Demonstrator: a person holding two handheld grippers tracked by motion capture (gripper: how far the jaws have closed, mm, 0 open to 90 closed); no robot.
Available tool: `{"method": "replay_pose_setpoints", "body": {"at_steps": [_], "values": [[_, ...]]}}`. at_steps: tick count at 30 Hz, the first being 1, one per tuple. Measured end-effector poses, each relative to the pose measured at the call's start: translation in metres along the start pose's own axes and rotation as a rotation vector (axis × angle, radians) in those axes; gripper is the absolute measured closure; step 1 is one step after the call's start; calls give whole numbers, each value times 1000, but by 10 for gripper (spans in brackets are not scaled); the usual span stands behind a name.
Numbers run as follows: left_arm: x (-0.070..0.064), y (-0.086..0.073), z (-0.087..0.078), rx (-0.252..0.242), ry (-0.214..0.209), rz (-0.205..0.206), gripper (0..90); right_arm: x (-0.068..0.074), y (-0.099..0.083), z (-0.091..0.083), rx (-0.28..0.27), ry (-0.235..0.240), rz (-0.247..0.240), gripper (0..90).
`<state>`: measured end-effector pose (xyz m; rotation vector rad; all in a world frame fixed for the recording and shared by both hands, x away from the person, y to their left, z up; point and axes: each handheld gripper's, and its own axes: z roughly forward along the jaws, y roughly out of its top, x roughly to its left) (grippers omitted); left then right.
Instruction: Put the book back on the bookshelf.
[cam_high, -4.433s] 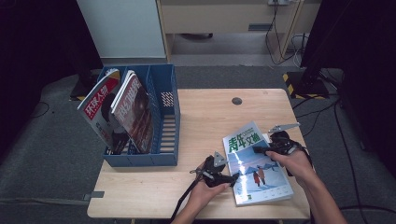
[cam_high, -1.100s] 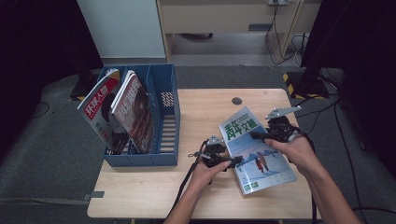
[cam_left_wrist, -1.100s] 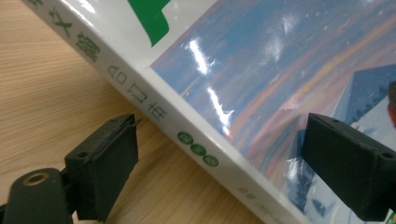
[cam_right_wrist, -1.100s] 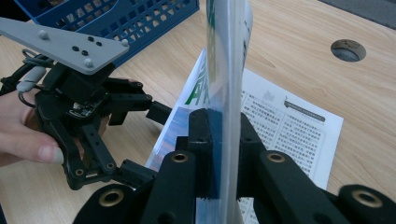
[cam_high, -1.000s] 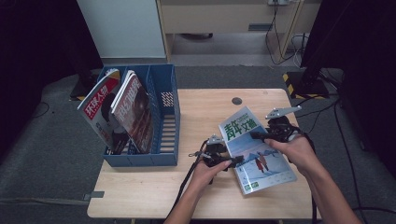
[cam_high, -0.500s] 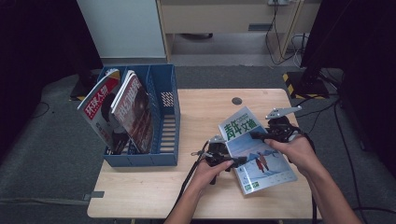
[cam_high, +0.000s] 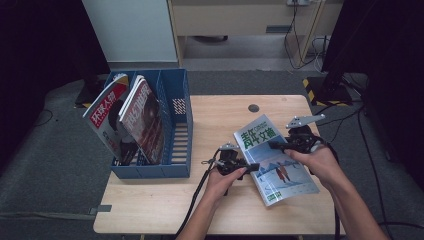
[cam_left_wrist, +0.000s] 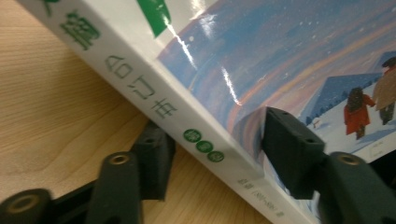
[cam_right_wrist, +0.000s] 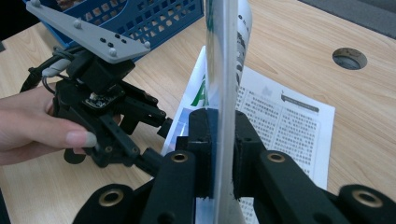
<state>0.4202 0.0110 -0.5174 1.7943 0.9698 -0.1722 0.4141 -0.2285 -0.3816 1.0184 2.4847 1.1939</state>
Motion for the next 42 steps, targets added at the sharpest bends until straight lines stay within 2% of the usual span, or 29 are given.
{"method": "replay_pose_setpoints", "body": {"at_steps": [4, 10, 18, 19, 20, 27, 28, 29, 37, 42], "values": [[-1, 2, -1, -6, 13, -15, 515, -3, -3, -1, -9, 1, -10, 812], [-9, 7, -3, -13, 39, 18, 537, -8, -8, -5, -19, -14, -25, 805], [-19, 18, -13, 7, 80, 112, 553, -14, -15, -10, -25, -19, -25, 790], [-19, 18, -13, 7, 80, 112, 555, -15, -15, -10, -24, -17, -27, 788], [-21, 21, -17, 11, 89, 138, 558, -15, -16, -11, -22, -15, -27, 783], [-29, 29, -29, 34, 141, 229, 577, -17, -18, -8, -6, -14, -33, 751], [-29, 29, -29, 34, 141, 229, 579, -17, -18, -8, -2, -15, -32, 744], [-31, 31, -31, 40, 153, 255, 581, -18, -18, -7, -3, -14, -30, 743], [-32, 33, -36, 44, 158, 280, 596, -21, -21, -6, -2, 1, -12, 718], [-34, 33, -38, 47, 157, 309, 601, -23, -22, -6, 2, 7, 1, 649]]}}
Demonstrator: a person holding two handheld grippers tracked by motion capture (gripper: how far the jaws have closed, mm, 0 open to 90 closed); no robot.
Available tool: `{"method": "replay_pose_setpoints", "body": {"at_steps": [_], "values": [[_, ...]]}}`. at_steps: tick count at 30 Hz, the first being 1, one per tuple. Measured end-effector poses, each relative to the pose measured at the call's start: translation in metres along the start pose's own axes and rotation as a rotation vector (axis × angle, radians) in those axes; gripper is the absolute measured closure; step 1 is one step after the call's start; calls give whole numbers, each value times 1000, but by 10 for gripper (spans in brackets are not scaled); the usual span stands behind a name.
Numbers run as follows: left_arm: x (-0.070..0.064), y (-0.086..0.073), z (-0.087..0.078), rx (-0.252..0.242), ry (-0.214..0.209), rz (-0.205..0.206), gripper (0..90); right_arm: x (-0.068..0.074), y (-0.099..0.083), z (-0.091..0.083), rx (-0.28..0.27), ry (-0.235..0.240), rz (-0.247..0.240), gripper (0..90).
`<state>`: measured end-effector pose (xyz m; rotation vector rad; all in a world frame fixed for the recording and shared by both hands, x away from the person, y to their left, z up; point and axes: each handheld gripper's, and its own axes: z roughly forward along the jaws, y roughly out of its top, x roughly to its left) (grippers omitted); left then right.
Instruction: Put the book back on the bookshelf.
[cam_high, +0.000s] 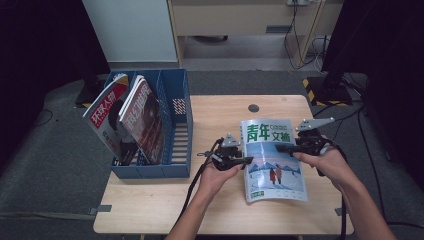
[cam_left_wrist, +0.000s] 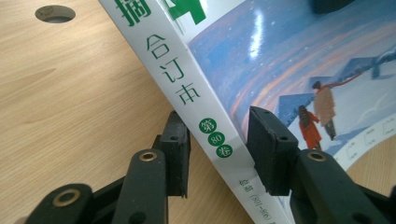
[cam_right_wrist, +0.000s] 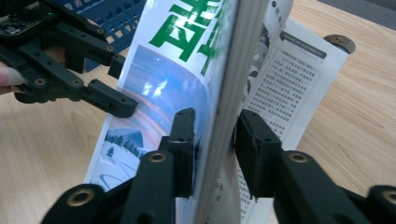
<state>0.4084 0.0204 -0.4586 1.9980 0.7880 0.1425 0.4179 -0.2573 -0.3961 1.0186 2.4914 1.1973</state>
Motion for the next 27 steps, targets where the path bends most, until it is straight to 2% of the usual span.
{"method": "replay_pose_setpoints", "body": {"at_steps": [5, 9, 11, 14, 17, 27], "values": [[-1, 1, -2, 2, -2, 27, 604, -4, 0, 5, 11, 17, 14, 585], [-1, 2, -4, 2, 0, 51, 606, -8, 0, 8, 10, 8, 36, 556], [-2, 3, -6, 1, 3, 68, 607, -8, 0, 9, 10, 6, 33, 545], [-4, 5, -8, 2, 11, 92, 609, -8, -1, 9, 8, -9, 13, 644], [-4, 6, -8, 4, 16, 97, 608, -8, 0, 7, -8, 18, 5, 731], [-1, 5, -9, -1, 5, 87, 598, -4, -3, 5, -47, 31, -22, 787]]}}
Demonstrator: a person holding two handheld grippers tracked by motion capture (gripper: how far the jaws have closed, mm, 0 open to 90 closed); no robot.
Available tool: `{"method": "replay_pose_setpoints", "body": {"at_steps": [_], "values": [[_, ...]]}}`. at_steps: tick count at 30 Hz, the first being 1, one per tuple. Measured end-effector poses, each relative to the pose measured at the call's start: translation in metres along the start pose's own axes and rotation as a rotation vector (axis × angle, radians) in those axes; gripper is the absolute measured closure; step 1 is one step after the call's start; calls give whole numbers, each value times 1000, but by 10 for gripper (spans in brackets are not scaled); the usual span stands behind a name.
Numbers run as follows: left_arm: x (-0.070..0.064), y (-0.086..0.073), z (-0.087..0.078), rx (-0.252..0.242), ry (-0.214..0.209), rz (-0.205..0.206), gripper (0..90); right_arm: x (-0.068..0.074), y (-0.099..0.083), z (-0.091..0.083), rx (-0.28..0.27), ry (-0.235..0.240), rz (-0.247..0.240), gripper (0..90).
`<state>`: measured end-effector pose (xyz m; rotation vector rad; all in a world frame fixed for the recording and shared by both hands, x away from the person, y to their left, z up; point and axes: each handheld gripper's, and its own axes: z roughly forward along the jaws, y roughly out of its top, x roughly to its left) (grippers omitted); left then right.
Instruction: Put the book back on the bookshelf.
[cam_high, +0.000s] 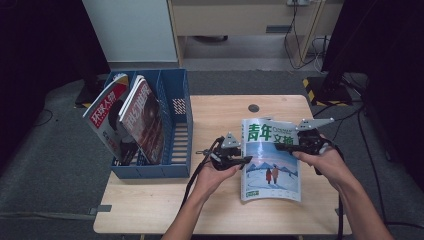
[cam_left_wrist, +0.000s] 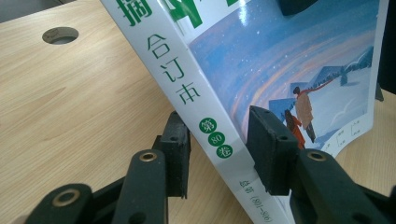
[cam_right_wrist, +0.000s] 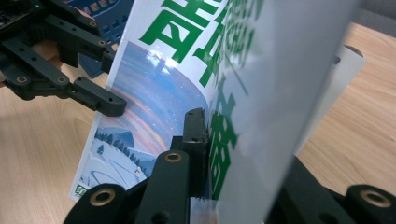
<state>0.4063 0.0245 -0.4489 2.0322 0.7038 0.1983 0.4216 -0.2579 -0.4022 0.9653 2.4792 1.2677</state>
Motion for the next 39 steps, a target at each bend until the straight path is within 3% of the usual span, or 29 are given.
{"method": "replay_pose_setpoints", "body": {"at_steps": [6, 14, 23, 39], "values": [[0, 0, 1, -2, 1, 3, 596, 3, 1, -1, 2, -7, -6, 785], [0, 4, 1, -19, 19, 23, 618, 6, 6, -7, 66, -19, -51, 755], [3, 11, -6, -11, 67, 64, 624, 9, 10, -5, 26, -19, -56, 757], [6, 6, -14, -53, 59, 60, 648, 11, 16, -7, 43, 7, -59, 656]]}}
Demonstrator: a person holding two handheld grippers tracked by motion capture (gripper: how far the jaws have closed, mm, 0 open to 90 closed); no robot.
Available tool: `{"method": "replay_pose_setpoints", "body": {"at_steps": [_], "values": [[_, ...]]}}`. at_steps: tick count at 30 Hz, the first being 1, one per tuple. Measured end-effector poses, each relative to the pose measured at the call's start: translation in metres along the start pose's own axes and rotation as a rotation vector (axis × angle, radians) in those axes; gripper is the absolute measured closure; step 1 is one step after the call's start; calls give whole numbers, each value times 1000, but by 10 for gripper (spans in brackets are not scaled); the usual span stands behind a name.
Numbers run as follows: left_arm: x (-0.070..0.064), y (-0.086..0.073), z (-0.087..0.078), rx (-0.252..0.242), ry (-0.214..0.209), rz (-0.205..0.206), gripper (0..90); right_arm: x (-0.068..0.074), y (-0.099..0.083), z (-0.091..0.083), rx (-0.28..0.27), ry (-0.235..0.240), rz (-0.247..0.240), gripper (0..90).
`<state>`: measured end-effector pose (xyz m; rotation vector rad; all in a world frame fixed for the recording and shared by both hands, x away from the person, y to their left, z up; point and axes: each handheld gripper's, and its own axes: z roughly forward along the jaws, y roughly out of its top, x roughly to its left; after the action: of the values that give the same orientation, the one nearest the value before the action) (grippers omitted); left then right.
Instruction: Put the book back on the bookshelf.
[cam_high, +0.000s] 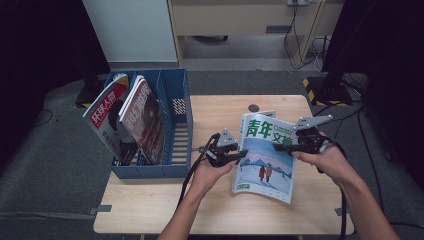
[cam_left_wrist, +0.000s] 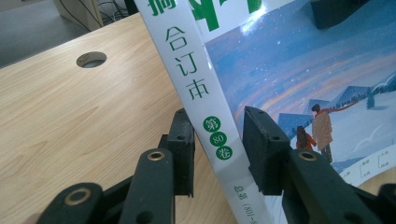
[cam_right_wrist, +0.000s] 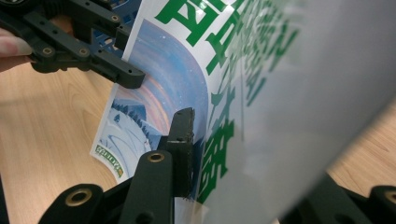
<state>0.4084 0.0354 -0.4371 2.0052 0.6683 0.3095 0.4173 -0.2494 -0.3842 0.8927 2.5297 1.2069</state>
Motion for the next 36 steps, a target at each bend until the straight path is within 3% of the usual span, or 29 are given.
{"method": "replay_pose_setpoints", "body": {"at_steps": [7, 13, 19, 28, 33, 36], "values": [[0, 0, -1, -6, -10, 4, 654, -1, 5, -4, -16, 23, 10, 618], [-2, 2, -2, -8, -25, 23, 654, -1, 6, -5, -20, 6, -13, 733], [0, 4, -3, 13, -48, 20, 634, 2, 4, -7, -38, 24, -38, 763], [6, 6, 8, 24, -91, -18, 558, 3, -1, -6, -61, 40, -49, 790], [8, 8, 13, 5, -107, -44, 545, 2, -2, -7, -66, 46, -51, 791], [9, 12, 16, 22, -124, -46, 526, 3, -3, -7, -67, 51, -54, 792]]}}
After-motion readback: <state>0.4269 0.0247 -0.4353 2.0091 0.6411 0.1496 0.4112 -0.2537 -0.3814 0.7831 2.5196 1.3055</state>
